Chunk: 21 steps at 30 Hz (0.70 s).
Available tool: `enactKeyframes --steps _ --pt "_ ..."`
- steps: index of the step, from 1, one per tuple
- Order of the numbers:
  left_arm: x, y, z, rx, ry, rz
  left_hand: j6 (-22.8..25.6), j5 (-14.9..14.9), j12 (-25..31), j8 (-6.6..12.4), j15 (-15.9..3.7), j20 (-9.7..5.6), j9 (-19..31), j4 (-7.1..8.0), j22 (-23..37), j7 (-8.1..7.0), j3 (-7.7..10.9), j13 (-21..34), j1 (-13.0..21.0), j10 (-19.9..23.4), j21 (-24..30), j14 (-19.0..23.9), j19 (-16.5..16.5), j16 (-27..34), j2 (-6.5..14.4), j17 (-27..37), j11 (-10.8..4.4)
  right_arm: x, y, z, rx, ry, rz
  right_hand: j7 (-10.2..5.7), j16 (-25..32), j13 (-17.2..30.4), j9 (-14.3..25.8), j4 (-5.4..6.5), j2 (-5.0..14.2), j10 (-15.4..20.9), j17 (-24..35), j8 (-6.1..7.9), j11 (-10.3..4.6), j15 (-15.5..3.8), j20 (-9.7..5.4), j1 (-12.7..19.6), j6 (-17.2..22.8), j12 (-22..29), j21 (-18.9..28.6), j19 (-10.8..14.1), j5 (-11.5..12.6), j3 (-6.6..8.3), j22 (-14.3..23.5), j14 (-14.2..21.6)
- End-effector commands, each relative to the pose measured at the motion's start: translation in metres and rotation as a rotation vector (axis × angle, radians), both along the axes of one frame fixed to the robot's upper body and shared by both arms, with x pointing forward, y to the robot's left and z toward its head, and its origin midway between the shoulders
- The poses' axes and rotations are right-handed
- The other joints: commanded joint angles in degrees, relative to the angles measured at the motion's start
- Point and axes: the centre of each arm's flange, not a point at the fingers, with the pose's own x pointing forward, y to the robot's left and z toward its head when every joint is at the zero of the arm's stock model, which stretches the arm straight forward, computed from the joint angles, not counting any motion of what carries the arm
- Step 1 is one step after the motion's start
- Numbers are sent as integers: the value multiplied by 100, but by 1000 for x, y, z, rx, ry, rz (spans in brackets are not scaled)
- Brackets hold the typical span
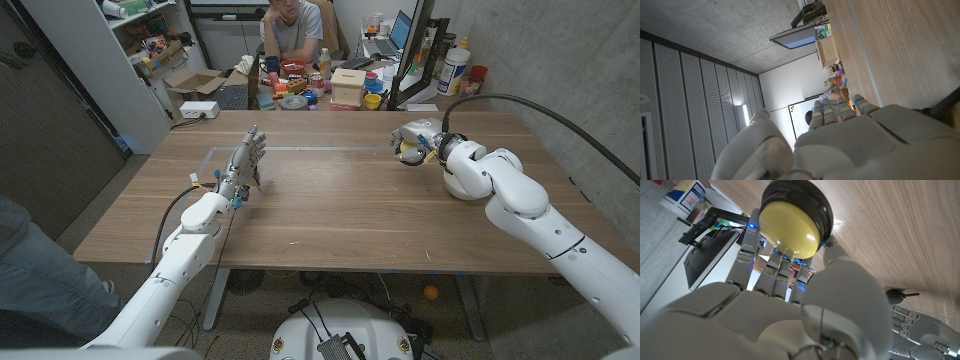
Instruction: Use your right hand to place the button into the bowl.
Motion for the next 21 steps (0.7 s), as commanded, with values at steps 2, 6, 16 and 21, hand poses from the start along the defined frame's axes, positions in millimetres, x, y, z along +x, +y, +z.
enactKeyframes --steps 2,6,16,21 --pt "0 -3 3 16 2 -1 38 -1 49 22 24 30 11 -4 22 -18 -37 14 14 9 5 16 -6 24 32 11 -42 -1 -26 -1 40 3 -65 -8 3 15 34 37 483 15 15 -10 1 -30 -655 448 -12 28 -27 629 47 29 17 58" --pt "-1 -2 3 17 4 2 40 -2 50 22 22 30 11 -4 23 -20 -41 14 15 13 5 21 -7 26 34 11 -49 0 -35 -3 61 12 -87 0 2 21 41 39 489 18 18 -10 -4 -45 -652 445 -11 30 -31 625 49 28 17 61" --pt "-1 -3 2 19 8 1 44 -5 51 22 25 31 11 -5 24 -22 -51 15 19 16 7 17 -6 24 39 11 -51 3 -60 -8 95 22 -152 -1 -13 34 59 40 493 1 19 -16 -5 -34 -640 436 -15 22 -43 612 51 22 20 51" --pt "1 -6 3 20 10 -1 43 -6 51 21 23 26 11 -6 24 -20 -55 15 21 16 7 15 -7 23 41 11 -26 3 -69 -10 120 24 -174 -11 -16 38 66 37 501 1 21 -12 -12 -43 -627 441 1 21 -49 601 55 25 21 52"
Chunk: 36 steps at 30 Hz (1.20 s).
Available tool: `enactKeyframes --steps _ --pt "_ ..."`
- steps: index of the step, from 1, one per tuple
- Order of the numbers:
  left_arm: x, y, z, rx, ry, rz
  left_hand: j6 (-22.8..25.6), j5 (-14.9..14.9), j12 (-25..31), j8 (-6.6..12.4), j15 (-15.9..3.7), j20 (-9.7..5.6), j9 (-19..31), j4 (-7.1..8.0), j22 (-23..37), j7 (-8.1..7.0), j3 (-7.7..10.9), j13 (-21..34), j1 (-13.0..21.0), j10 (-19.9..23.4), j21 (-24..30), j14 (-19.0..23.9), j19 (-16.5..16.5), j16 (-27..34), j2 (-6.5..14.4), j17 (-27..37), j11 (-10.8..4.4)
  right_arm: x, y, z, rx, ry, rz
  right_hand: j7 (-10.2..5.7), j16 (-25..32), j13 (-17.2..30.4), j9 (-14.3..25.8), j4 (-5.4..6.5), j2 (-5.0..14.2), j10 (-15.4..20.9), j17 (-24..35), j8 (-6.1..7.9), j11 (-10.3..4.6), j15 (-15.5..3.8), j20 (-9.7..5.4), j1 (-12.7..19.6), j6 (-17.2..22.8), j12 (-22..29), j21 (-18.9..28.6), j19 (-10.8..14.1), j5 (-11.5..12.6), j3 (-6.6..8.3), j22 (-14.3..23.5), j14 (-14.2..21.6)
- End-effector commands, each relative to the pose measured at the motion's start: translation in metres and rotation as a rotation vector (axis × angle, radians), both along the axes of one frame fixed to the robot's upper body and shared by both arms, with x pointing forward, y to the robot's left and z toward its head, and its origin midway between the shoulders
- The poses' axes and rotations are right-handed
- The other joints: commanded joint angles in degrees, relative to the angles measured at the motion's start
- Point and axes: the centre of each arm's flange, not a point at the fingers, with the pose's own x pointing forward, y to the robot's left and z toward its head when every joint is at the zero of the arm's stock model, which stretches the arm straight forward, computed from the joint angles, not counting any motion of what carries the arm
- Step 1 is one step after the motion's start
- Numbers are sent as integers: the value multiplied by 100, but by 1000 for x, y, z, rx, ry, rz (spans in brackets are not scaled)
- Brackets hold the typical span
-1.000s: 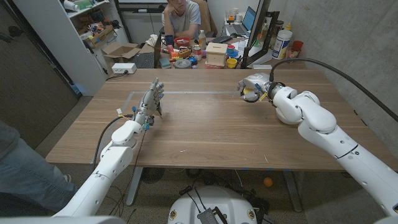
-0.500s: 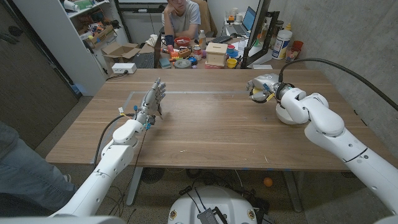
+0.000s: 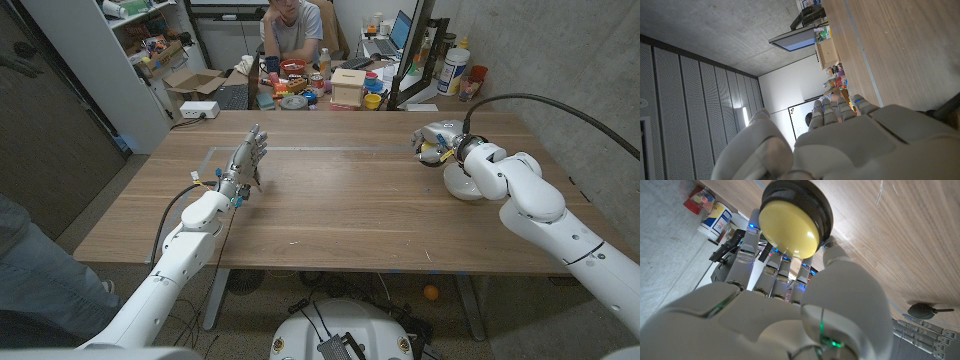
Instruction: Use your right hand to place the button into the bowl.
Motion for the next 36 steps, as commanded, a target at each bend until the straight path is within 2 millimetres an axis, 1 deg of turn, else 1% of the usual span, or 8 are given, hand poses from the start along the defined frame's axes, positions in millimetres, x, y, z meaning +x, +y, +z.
enactKeyframes --steps 1,10,15,36 --pt "2 -4 0 3 5 -2 25 -6 50 22 23 31 11 -7 24 0 -8 15 21 16 7 17 -7 24 42 11 -28 1 -28 -6 54 8 -68 -11 -16 9 14 35 504 2 23 -12 -12 -63 -626 441 0 22 -16 601 27 26 26 34" --pt "3 -3 5 4 -1 5 25 -8 51 21 24 35 12 -7 24 0 -15 15 24 18 8 18 -6 24 46 11 -42 -1 -46 -16 105 17 -105 -11 -17 17 27 34 515 6 27 -20 -11 -115 -617 441 -6 20 -22 598 33 27 29 51" --pt "6 -6 6 10 0 -1 26 -9 48 20 19 33 12 -8 23 0 -20 15 26 10 9 20 -5 25 49 11 -41 -1 -51 -20 122 21 -115 -9 -17 20 33 33 516 22 27 -20 -16 -122 -617 439 1 25 -25 596 35 27 29 59" --pt "9 -10 10 31 8 0 40 -14 47 22 21 30 12 -9 24 2 -38 15 33 7 10 21 -7 25 58 12 -36 14 -80 -35 186 45 -177 -11 -21 38 61 32 541 44 37 -16 -41 -161 -608 435 45 25 -47 570 48 29 33 88"
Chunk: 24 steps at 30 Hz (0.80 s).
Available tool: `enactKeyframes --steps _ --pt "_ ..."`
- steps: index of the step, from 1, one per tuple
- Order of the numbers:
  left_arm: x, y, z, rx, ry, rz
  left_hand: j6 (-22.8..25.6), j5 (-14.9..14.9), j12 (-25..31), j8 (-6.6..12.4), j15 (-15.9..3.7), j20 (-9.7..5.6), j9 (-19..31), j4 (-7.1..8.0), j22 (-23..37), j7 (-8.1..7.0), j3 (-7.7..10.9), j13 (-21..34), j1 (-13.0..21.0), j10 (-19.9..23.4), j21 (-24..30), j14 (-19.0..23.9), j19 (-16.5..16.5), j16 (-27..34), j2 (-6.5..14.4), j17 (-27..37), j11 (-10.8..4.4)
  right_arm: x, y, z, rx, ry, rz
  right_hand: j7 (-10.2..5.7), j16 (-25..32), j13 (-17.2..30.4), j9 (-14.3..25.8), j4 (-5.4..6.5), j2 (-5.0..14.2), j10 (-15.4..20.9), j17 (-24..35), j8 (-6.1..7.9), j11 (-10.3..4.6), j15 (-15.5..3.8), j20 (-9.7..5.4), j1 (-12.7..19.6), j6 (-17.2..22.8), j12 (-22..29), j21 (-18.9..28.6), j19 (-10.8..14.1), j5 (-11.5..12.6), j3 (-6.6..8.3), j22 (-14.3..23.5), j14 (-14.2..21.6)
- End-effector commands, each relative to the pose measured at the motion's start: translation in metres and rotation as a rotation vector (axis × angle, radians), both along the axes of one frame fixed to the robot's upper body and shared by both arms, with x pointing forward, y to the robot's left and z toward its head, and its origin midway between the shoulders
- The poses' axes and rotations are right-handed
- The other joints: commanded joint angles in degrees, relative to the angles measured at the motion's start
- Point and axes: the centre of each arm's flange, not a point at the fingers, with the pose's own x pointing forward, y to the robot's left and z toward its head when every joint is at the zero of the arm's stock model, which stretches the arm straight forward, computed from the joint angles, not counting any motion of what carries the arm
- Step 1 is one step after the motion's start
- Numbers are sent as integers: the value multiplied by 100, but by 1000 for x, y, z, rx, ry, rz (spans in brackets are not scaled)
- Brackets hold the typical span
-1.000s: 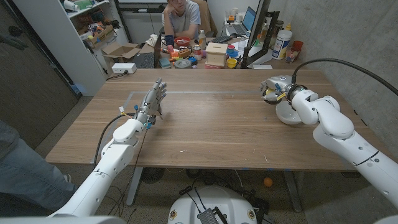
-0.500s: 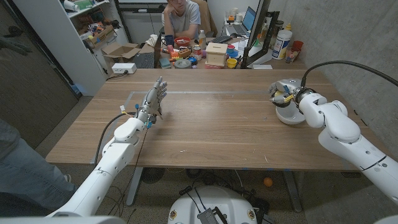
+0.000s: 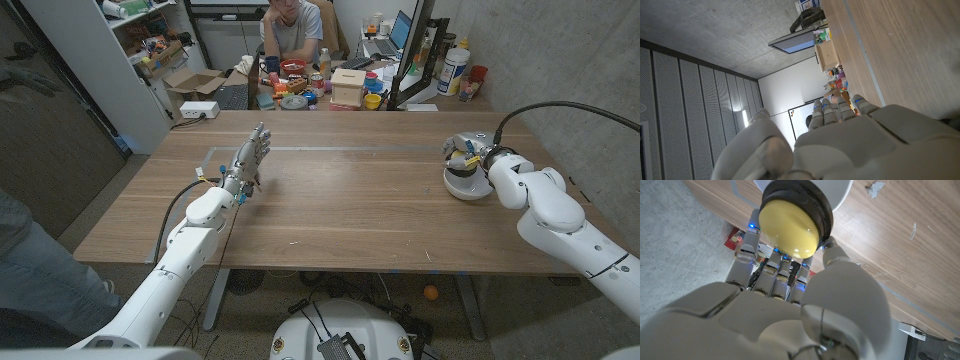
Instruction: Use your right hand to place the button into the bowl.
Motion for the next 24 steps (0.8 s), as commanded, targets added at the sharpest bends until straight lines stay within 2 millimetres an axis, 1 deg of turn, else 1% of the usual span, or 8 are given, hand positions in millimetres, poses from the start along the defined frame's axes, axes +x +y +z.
enactKeyframes --steps 1,8,24 --pt "2 -3 1 15 9 1 40 -14 47 22 21 30 12 14 24 3 -17 15 11 7 10 21 -8 25 36 11 -46 9 -16 -11 40 13 -38 -13 -10 12 20 24 512 28 11 -15 -20 -139 -608 464 45 27 -4 566 26 38 30 66" --pt "2 -4 4 20 9 3 34 -15 45 19 19 36 12 13 25 3 -23 16 14 4 10 21 -9 25 40 11 -44 9 -22 -17 64 18 -53 -13 -9 17 27 24 519 28 14 -11 -29 -145 -602 463 66 24 -8 562 29 39 32 78" --pt "4 -10 5 40 14 -6 41 -18 47 19 13 32 12 12 25 -5 -36 16 23 7 11 21 -11 24 51 11 -35 17 -27 -36 107 54 -61 -23 -15 28 45 32 536 17 22 -26 -21 -129 -602 447 57 14 -15 561 35 37 35 87"
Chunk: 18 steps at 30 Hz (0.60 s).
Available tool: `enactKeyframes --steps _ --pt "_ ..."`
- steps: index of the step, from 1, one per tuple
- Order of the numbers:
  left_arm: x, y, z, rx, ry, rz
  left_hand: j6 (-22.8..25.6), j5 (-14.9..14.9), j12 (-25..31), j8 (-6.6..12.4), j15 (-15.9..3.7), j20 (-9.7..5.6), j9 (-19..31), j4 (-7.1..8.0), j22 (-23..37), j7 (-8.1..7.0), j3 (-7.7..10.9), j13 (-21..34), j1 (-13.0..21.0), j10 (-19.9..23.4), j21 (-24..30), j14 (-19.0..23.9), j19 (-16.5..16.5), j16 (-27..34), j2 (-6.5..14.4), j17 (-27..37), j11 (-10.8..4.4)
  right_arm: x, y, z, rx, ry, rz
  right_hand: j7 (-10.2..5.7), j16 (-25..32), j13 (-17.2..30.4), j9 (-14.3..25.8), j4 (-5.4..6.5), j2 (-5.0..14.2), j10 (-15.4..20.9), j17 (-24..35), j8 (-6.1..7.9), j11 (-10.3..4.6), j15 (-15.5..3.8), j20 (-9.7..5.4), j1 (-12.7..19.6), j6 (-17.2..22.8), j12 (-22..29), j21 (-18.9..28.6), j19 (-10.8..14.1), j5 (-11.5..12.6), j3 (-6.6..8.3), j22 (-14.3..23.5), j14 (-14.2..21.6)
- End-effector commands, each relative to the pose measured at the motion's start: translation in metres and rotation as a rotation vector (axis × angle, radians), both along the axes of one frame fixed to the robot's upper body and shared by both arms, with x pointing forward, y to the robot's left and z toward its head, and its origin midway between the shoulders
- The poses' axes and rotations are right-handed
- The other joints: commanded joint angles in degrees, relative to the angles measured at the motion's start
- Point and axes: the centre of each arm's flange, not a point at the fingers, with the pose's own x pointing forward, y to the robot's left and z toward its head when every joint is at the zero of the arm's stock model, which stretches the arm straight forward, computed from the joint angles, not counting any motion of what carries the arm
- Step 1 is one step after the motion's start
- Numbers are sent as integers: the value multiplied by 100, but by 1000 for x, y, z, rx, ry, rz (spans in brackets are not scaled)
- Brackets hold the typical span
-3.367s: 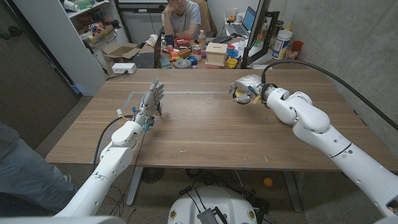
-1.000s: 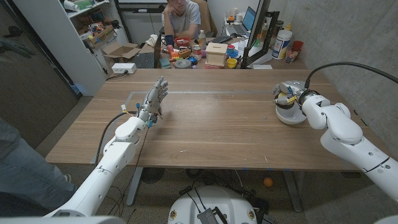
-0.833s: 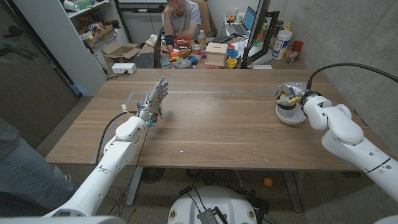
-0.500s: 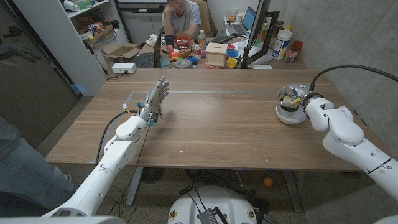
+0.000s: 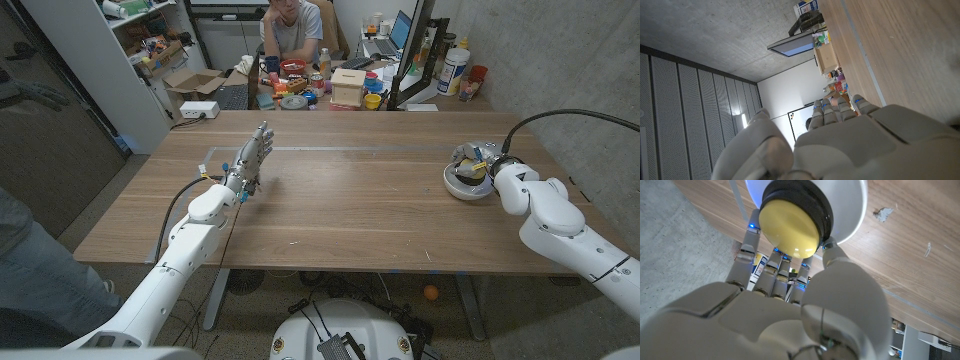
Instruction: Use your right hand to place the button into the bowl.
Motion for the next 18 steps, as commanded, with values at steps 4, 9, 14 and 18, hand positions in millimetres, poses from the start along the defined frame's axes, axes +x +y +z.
enactKeyframes --steps 4,9,14,18 --pt "0 -4 1 17 4 -2 40 -19 48 19 19 30 13 -13 25 -3 -14 16 24 10 11 17 -11 23 52 11 -44 9 -6 -15 38 24 -8 -20 -2 31 38 33 511 31 30 -28 -23 -162 -606 477 58 18 -15 563 44 38 7 29" --pt "0 -4 1 18 5 1 46 -20 46 21 18 33 13 -14 26 -5 -17 16 28 5 11 20 -13 24 56 11 -58 12 -6 -19 46 30 -8 -31 -3 35 43 36 516 18 33 -32 -15 -142 -605 469 61 10 -16 565 46 36 8 35" --pt "0 -4 -1 16 9 1 48 -21 44 20 18 33 13 -15 26 -10 -21 16 31 0 11 21 -15 24 60 11 -55 13 -8 -21 53 32 -9 -35 -52 41 26 35 471 -37 24 -93 11 -53 -587 436 -26 -17 -22 560 43 11 10 -47" --pt "1 -5 -2 17 11 -1 53 -22 50 22 24 29 13 -16 26 -6 -24 16 34 16 11 19 -16 24 64 11 -31 12 -9 -22 55 34 -14 -53 -86 28 0 37 418 -112 15 -149 71 97 -520 395 -86 -63 -36 534 33 -22 12 -97"
